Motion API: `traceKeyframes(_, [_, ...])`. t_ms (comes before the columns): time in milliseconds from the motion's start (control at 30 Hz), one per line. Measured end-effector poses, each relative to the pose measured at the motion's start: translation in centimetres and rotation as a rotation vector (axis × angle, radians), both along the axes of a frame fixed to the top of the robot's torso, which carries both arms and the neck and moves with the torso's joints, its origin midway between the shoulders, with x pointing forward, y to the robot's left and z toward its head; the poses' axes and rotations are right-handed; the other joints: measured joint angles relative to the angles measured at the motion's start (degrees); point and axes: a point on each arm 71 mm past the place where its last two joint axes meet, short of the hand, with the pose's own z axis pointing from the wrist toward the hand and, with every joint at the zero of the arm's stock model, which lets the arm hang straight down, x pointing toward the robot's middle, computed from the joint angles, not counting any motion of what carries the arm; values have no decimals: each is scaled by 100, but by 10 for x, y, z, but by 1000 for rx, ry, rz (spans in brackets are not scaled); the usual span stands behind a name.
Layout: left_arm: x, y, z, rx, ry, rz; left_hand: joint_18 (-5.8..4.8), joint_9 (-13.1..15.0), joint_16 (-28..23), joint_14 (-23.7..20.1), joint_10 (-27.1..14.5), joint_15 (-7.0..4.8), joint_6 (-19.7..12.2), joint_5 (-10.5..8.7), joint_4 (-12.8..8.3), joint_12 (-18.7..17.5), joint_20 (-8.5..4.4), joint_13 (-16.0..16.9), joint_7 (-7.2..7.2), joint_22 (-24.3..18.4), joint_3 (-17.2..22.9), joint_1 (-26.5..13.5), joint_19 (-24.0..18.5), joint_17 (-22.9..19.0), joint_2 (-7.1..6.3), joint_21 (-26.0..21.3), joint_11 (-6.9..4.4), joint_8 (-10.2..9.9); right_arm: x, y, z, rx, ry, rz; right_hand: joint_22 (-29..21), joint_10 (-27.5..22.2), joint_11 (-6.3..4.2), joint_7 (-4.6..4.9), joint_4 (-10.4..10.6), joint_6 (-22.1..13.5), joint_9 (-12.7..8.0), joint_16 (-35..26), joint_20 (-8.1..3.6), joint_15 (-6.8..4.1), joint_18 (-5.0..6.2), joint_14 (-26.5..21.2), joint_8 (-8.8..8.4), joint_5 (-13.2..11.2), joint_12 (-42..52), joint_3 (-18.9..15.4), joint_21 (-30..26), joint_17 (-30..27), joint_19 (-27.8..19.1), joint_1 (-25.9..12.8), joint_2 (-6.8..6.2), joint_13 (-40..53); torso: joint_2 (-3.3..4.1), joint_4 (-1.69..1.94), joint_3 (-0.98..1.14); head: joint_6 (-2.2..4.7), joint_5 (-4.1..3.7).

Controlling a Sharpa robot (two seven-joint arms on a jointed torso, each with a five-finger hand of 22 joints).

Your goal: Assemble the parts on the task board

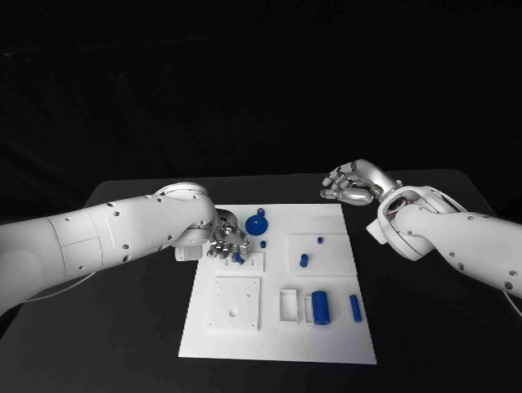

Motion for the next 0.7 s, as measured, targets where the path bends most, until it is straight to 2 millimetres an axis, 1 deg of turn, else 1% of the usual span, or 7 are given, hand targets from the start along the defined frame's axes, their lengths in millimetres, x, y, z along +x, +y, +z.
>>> traceKeyframes(433, [0,1,-1,-1,3,-3,-2,25,0,1,16,-1,5,23,8,5,0,-1,-4,-1,-8,0,0,0,0,11,-16,-29,0,0,0,0,0,1,2,0,0,0,0,1,0,23,0,0,0,0,0,33,22,0,-23,-4,0,0,0,-5,-3,3,1,-10,-7])
traceKeyframes(567, [0,1,-1,-3,4,-4,-2,37,23,1,17,-2,5,23,7,26,0,4,-4,-1,-7,21,0,0,-22,23,-17,-44,0,0,0,0,0,1,4,0,0,0,0,1,0,23,0,0,0,0,0,33,22,0,-23,-4,0,0,0,-5,-3,3,1,-10,-7])
traceKeyframes(700, [0,1,-1,-3,4,-5,-4,37,23,17,17,-17,6,23,5,26,0,4,-4,4,-5,22,0,0,-21,23,-17,-45,0,0,0,0,0,1,8,0,0,-1,0,1,1,23,0,0,0,0,0,33,22,0,-23,-4,0,0,0,-10,-3,3,1,-10,-4])
